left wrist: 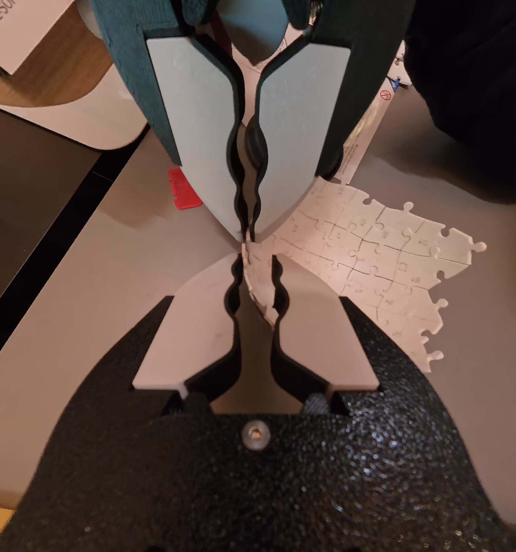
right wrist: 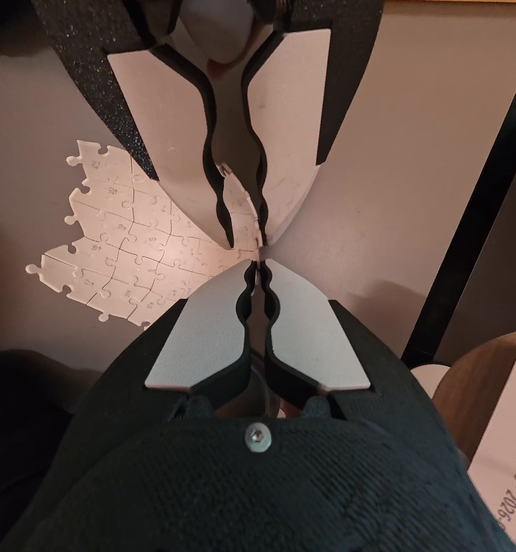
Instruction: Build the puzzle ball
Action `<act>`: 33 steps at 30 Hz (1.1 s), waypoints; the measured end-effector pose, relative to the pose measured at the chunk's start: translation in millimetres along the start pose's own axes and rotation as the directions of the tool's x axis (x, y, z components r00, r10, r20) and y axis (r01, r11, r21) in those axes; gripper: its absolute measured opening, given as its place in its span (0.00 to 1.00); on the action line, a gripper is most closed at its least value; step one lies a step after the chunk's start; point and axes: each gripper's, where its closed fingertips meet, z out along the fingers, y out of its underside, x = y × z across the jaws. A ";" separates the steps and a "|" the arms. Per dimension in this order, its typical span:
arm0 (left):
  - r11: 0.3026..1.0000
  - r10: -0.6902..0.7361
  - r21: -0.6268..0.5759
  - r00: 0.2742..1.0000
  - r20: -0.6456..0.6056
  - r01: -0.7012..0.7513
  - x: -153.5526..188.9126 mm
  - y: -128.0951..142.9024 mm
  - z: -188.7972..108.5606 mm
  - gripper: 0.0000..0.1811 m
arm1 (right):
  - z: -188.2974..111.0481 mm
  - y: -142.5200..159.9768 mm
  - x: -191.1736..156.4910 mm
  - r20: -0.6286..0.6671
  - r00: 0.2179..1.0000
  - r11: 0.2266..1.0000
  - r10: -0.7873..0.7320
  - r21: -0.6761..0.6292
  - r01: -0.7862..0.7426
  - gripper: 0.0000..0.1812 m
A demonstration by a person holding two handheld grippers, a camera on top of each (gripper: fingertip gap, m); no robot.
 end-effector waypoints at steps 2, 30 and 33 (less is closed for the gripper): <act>1.000 0.005 0.004 1.000 0.005 -0.005 -1.2 -0.4 -0.1 0.09 | -0.7 -0.4 0.9 -0.001 1.000 1.000 0.004 0.009 -0.004 0.02; 0.998 0.036 -0.051 0.997 0.065 -0.033 -9.5 4.1 1.1 0.05 | 1.9 -0.5 4.1 -0.041 0.995 0.996 0.086 0.016 -0.085 0.02; 0.998 0.035 -0.055 0.998 0.059 -0.032 -8.4 4.0 0.8 0.06 | 1.8 -0.7 3.6 -0.049 0.994 0.995 0.095 0.013 -0.095 0.02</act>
